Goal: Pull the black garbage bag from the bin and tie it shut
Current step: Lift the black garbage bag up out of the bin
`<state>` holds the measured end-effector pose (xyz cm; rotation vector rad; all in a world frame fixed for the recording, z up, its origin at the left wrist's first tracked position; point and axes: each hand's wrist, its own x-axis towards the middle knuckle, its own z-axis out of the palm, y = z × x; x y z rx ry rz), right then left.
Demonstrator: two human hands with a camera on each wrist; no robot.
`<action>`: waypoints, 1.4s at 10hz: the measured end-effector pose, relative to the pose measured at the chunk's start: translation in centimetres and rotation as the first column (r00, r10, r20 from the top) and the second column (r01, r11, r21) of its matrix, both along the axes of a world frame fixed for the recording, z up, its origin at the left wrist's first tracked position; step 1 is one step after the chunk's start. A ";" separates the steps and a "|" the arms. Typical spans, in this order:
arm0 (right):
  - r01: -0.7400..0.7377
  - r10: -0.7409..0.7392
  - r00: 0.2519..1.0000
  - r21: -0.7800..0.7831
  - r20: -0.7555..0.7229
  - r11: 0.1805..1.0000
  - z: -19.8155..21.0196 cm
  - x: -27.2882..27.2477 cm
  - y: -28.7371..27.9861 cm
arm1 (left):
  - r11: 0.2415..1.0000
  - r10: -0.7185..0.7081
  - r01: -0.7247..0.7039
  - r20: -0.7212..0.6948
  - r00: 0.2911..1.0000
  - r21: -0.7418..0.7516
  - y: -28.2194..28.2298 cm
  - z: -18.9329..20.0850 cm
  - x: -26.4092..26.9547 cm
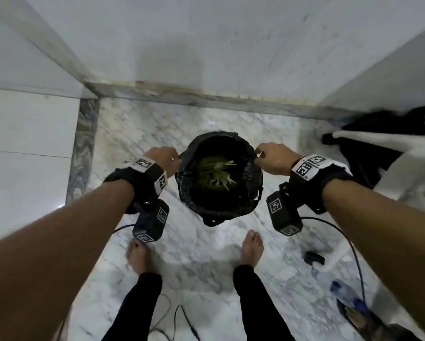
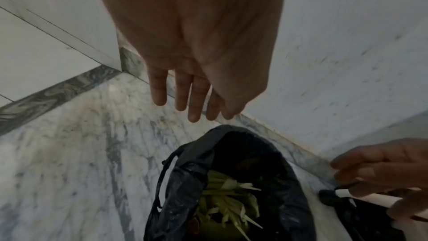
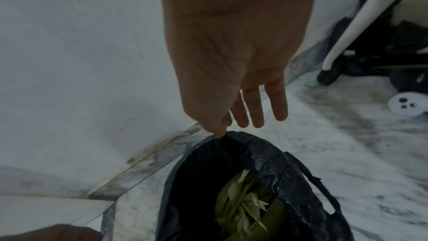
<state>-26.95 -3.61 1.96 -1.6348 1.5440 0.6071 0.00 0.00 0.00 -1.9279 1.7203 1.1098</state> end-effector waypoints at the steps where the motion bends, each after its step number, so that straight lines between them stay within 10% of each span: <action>1: 0.107 -0.106 0.994 -0.023 0.018 0.994 -5.0 -0.5 -1.1 | 0.999 0.046 -0.046 -0.004 0.999 0.001 -1.0 -4.8 -0.3; 3: 0.506 -0.510 0.851 0.064 0.127 0.860 -14.1 -2.1 -4.1 | 0.886 0.459 -0.464 -0.171 0.872 0.011 -2.6 -13.9 -0.2; 5: 0.620 -0.639 0.738 0.155 0.216 0.769 -19.4 -2.1 -5.3 | 0.625 0.777 -0.713 -0.342 0.529 0.318 -4.1 -18.8 -1.2; 8: 0.517 -0.537 0.814 0.148 0.221 0.843 -18.5 -1.7 -7.0 | 0.886 0.460 -0.443 -0.150 0.875 0.137 -4.8 -16.7 -0.7; 10: 0.529 -0.490 0.829 -0.095 0.270 0.843 -17.5 0.5 -7.8 | 0.647 0.685 -0.761 -0.404 0.606 -0.045 -6.4 -16.0 -0.2; 11: 0.598 -0.557 0.771 -0.051 0.310 0.800 -16.6 1.6 -8.5 | 0.697 0.642 -0.716 -0.417 0.644 -0.033 -7.2 -14.4 -0.4; 12: 0.486 -0.473 0.850 -0.001 0.230 0.874 -15.5 2.5 -9.3 | 0.870 0.449 -0.490 -0.331 0.830 -0.051 -7.6 -13.7 -0.5; 14: 0.614 -0.464 0.710 -0.143 0.529 0.776 -14.4 3.4 -8.6 | 0.701 0.478 -0.612 -0.396 0.784 -0.365 -7.2 -12.5 -1.1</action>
